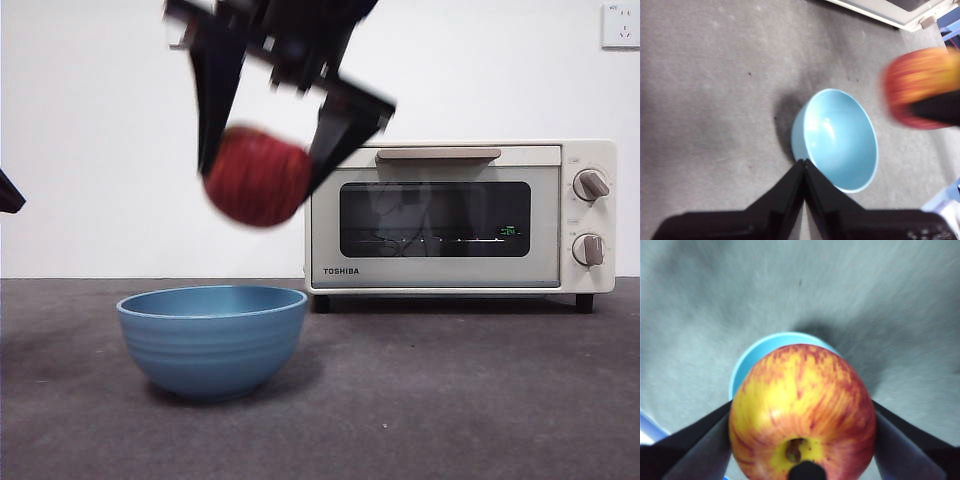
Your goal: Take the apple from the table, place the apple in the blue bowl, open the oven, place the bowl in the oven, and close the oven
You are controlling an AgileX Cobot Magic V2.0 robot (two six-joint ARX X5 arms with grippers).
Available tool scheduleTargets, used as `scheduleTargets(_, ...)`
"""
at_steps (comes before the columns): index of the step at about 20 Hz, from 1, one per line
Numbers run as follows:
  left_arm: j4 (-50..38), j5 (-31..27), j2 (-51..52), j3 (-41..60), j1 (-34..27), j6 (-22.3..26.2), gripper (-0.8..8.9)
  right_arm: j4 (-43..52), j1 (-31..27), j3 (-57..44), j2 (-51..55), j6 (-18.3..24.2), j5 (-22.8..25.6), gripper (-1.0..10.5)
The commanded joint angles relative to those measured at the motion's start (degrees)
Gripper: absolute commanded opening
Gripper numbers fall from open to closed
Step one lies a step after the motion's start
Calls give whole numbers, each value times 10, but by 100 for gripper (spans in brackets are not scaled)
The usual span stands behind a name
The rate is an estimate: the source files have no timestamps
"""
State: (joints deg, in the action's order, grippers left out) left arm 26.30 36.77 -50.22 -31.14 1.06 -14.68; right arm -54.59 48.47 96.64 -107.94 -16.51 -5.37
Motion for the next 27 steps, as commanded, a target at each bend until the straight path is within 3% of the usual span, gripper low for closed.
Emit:
scheduleTargets(1,0,3,2,0,8,-1,-5,0,7,7,-42,-4,-22,-11)
scheduleTargets(10,0,-8,2,0,20,-1,-5,22,30,7,-109,2,-16,5)
scheduleTargets(12,0,-8,2,0,20,-1,-5,23,33,7,-114,5,-16,127)
scheduleTargets(15,0,-8,2,0,20,-1,-4,22,37,7,-119,4,-1,455)
scheduleTargets(16,1,-8,2,0,20,-1,-4,23,37,7,-119,4,10,512)
scheduleTargets(27,-1,-8,2,0,20,1,-5,1,42,28,-116,4,14,502)
